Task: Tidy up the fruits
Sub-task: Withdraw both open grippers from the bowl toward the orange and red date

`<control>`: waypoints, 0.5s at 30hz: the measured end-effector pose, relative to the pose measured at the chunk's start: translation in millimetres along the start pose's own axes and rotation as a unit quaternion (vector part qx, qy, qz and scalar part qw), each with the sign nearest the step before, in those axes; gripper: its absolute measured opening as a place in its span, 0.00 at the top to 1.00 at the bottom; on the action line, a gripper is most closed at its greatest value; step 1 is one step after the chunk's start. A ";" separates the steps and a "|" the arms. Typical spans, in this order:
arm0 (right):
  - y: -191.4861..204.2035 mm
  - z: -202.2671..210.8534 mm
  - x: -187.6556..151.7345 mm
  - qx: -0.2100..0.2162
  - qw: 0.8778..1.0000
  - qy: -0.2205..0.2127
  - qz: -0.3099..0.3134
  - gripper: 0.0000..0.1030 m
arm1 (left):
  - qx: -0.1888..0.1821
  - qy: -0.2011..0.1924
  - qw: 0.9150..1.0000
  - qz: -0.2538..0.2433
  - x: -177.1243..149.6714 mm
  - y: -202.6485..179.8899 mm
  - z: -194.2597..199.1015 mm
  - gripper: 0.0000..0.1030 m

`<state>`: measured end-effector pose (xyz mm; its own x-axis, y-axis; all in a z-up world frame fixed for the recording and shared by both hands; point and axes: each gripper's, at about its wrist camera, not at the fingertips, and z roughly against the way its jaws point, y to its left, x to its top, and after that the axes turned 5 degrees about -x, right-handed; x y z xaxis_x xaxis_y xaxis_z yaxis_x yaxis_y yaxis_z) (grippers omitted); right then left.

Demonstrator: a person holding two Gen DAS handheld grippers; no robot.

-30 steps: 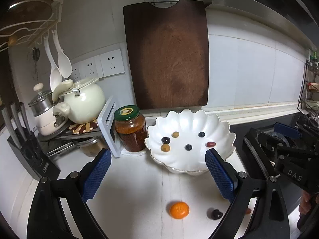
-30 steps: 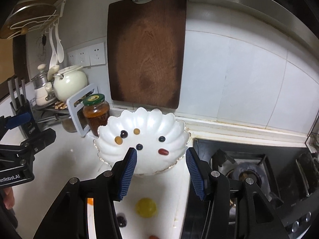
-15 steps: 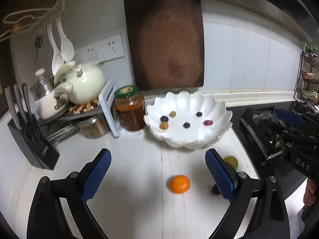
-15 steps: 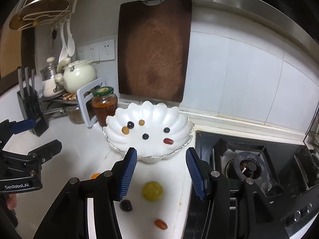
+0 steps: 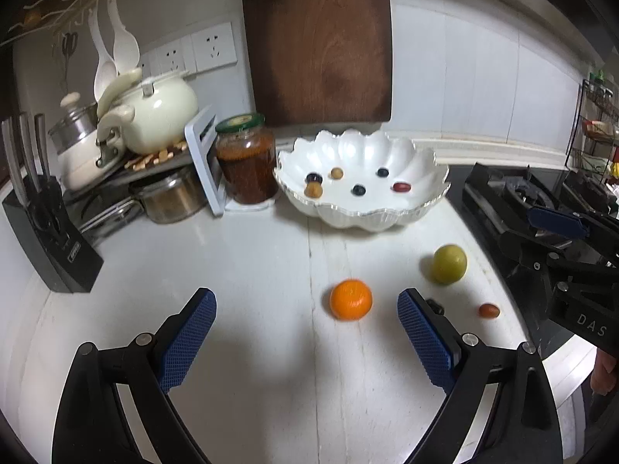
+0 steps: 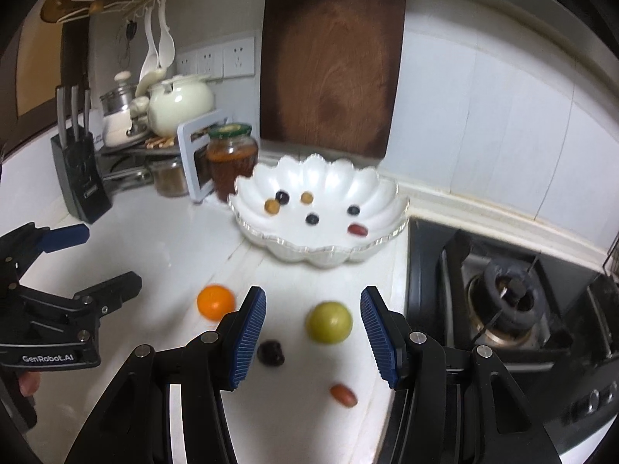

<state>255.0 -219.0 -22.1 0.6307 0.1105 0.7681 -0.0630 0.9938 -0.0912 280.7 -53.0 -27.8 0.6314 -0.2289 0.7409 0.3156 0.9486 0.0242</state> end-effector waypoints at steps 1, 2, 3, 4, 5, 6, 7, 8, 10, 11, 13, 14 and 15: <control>0.6 -1.9 -3.6 0.000 1.000 0.007 -0.001 0.49 | -0.001 0.004 1.000 0.000 -2.4 -0.2 -1.5 0.07; -0.1 -3.3 -7.2 -0.001 1.000 0.012 -0.003 0.49 | 0.000 0.006 1.000 0.000 -4.3 -0.1 -2.5 0.07; -0.3 -5.0 -10.8 -0.002 1.000 0.018 -0.005 0.49 | 0.000 0.009 1.000 0.001 -6.5 0.0 -4.0 0.07; -0.5 -6.3 -14.1 -0.002 1.000 0.023 -0.006 0.49 | 0.002 0.011 1.000 0.001 -9.6 -0.1 -5.4 0.07; -0.4 -7.7 -16.4 -0.004 1.000 0.026 -0.006 0.49 | 0.002 0.013 1.000 0.001 -10.9 0.1 -6.5 0.07; -0.3 -8.9 -20.8 -0.008 0.999 0.030 -0.007 0.49 | 0.003 0.016 1.000 0.001 -13.0 0.2 -7.8 0.07; -0.5 -9.9 -23.8 -0.011 0.999 0.034 -0.007 0.49 | 0.003 0.019 1.000 0.001 -14.9 0.0 -9.5 0.07; -1.2 -10.6 -26.5 -0.012 0.999 0.037 -0.009 0.49 | 0.004 0.021 1.000 0.001 -16.4 -0.6 -10.7 0.07; -2.5 -11.3 -31.1 -0.014 0.999 0.042 -0.015 0.49 | -0.001 0.028 1.000 0.003 -20.2 -0.6 -13.7 0.07; -3.2 -11.6 -33.2 -0.016 0.999 0.043 -0.017 0.49 | -0.002 0.030 1.000 0.003 -21.6 -0.8 -15.0 0.07; -4.0 -12.2 -38.1 -0.025 0.998 0.045 -0.020 0.49 | -0.001 0.033 0.999 0.001 -25.0 -1.6 -17.8 0.07; -4.6 -12.0 -41.1 -0.030 0.998 0.045 -0.022 0.49 | -0.002 0.033 0.999 0.000 -26.6 -2.0 -19.2 0.07; -5.2 -12.0 -43.8 -0.034 0.998 0.044 -0.025 0.49 | -0.003 0.033 0.999 -0.002 -27.6 -2.0 -20.1 0.08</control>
<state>236.9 -229.1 -62.9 0.6981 0.0571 0.7137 0.0204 0.9948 -0.0995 276.9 -52.9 -61.8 0.6757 -0.2459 0.6949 0.3222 0.9464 0.0216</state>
